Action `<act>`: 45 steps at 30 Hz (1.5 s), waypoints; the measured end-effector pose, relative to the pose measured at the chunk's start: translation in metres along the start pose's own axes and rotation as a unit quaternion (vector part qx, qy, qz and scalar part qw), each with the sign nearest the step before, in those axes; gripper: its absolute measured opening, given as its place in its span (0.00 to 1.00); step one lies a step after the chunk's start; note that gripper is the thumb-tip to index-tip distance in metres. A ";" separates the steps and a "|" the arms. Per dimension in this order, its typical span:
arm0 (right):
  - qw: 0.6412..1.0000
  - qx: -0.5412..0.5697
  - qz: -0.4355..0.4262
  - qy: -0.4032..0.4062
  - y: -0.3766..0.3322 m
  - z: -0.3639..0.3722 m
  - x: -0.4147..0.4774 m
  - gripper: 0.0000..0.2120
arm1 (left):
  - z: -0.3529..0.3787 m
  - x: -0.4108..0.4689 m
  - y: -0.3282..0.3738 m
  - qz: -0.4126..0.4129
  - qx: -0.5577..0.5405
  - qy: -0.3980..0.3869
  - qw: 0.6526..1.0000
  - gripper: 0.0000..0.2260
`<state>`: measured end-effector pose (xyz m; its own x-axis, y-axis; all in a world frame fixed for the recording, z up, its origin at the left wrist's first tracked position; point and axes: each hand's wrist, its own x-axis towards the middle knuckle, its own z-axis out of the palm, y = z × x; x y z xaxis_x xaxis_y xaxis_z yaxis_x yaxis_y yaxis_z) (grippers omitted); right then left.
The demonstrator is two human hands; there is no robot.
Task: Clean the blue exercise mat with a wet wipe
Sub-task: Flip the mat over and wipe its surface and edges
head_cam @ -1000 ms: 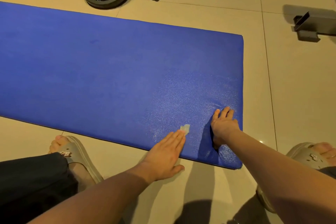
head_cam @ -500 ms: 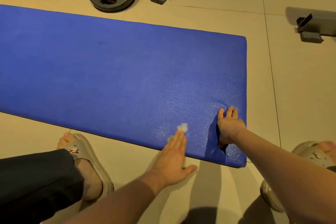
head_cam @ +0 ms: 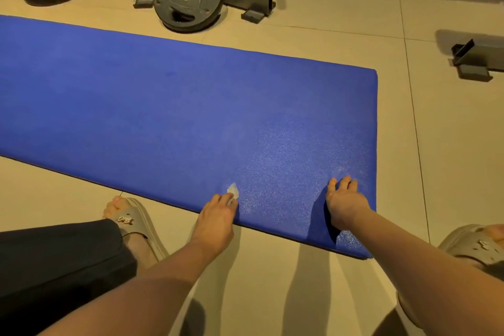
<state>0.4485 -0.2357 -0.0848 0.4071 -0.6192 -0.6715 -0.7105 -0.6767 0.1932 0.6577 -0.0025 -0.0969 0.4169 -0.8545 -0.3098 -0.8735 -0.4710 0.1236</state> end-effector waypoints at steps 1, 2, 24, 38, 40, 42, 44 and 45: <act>1.000 0.002 -0.005 0.004 0.001 0.002 -0.002 0.46 | -0.003 0.003 -0.001 -0.008 -0.011 -0.005 1.000 0.22; 1.000 0.003 -0.009 0.008 0.003 0.004 -0.003 0.46 | -0.007 0.006 -0.001 -0.018 -0.027 -0.004 0.999 0.20; 0.994 0.084 -0.047 0.052 0.021 0.028 -0.009 0.45 | 0.030 0.010 0.124 -0.024 -0.240 0.017 0.970 0.05; 0.993 0.098 -0.043 0.043 0.018 0.026 -0.010 0.46 | 0.032 0.002 0.146 -0.058 -0.275 0.031 0.959 0.08; 0.994 0.096 -0.044 0.042 0.018 0.026 -0.010 0.47 | 0.035 -0.001 0.166 0.006 -0.253 0.007 0.967 0.05; 0.994 0.091 -0.044 0.038 0.019 0.026 -0.010 0.47 | 0.035 -0.002 0.165 0.043 -0.224 -0.001 0.974 0.04; 0.994 0.091 -0.045 0.037 0.020 0.026 -0.011 0.47 | 0.034 -0.002 0.147 0.041 -0.211 0.009 0.977 0.04; 0.994 0.092 -0.045 0.037 0.020 0.025 -0.011 0.47 | 0.034 -0.003 0.133 0.018 -0.223 0.021 0.975 0.03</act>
<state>0.4157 -0.2322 -0.0920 0.5097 -0.5916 -0.6247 -0.7593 -0.6507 -0.0034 0.5319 -0.0555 -0.1117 0.4065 -0.8757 -0.2604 -0.6958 -0.4815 0.5330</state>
